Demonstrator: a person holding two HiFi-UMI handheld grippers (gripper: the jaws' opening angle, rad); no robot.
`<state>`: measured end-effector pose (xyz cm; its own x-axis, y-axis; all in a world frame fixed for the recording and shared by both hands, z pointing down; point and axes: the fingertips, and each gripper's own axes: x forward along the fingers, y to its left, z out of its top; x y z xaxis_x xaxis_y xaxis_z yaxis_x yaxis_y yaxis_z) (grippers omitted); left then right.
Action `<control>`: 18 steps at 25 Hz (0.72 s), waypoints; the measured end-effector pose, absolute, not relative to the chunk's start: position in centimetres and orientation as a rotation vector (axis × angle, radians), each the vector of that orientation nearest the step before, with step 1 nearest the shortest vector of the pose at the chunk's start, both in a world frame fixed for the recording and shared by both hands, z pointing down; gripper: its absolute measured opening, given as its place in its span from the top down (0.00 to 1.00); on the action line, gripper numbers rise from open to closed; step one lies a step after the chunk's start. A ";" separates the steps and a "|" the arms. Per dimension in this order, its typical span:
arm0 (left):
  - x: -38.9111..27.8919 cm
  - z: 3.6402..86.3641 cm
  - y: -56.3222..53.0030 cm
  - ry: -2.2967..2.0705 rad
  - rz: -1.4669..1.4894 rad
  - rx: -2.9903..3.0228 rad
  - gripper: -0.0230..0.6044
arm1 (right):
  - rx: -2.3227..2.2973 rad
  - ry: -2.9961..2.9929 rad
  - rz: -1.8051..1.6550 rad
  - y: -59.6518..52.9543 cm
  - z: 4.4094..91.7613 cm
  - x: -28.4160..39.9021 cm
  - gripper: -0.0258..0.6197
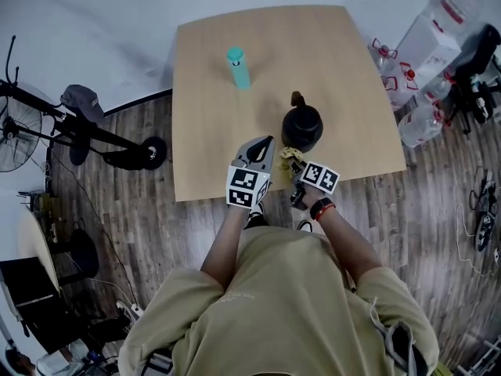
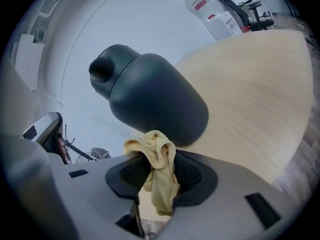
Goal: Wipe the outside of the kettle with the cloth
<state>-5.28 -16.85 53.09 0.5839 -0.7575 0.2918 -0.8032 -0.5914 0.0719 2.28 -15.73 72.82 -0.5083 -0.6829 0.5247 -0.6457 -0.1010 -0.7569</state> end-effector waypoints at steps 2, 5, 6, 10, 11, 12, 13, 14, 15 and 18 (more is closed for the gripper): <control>-5.0 53.0 -16.7 -1.311 0.342 2.617 0.92 | -1.548 2.107 -1.712 -15.4 72.9 3.2 0.73; -4.9 52.9 -16.4 -1.323 0.340 2.609 0.92 | -1.573 2.150 -1.703 -15.0 73.1 4.6 0.73; -4.7 53.0 -16.3 -1.326 0.341 2.606 0.92 | -1.585 2.165 -1.698 -14.9 73.2 5.2 0.73; -4.1 53.4 -15.6 -1.336 0.349 2.595 0.92 | -1.619 2.226 -1.675 -14.7 73.2 7.7 0.73; -4.0 53.5 -15.4 -1.340 0.352 2.592 0.92 | -1.625 2.247 -1.667 -14.8 73.2 8.2 0.73; -3.8 53.5 -15.3 -1.344 0.353 2.589 0.92 | -1.631 2.269 -1.657 -14.9 73.1 8.8 0.73; -3.6 53.6 -15.2 -1.347 0.355 2.587 0.92 | -1.637 2.292 -1.646 -15.1 73.0 9.5 0.73; -3.4 53.6 -15.1 -1.350 0.358 2.585 0.92 | -1.646 2.316 -1.633 -15.2 72.9 10.1 0.73; -3.2 53.6 -15.0 -1.352 0.361 2.584 0.92 | -1.657 2.343 -1.618 -15.4 72.8 10.6 0.73; -3.2 53.7 -14.9 -1.359 0.366 2.580 0.92 | -1.684 2.446 -1.566 -15.9 72.4 11.7 0.73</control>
<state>-3.17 -14.86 53.67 0.5458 -0.7786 0.3096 -0.8288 -0.5560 0.0627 11.74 -15.94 72.35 -0.4793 -0.6226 0.6186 -0.8223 0.0721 -0.5645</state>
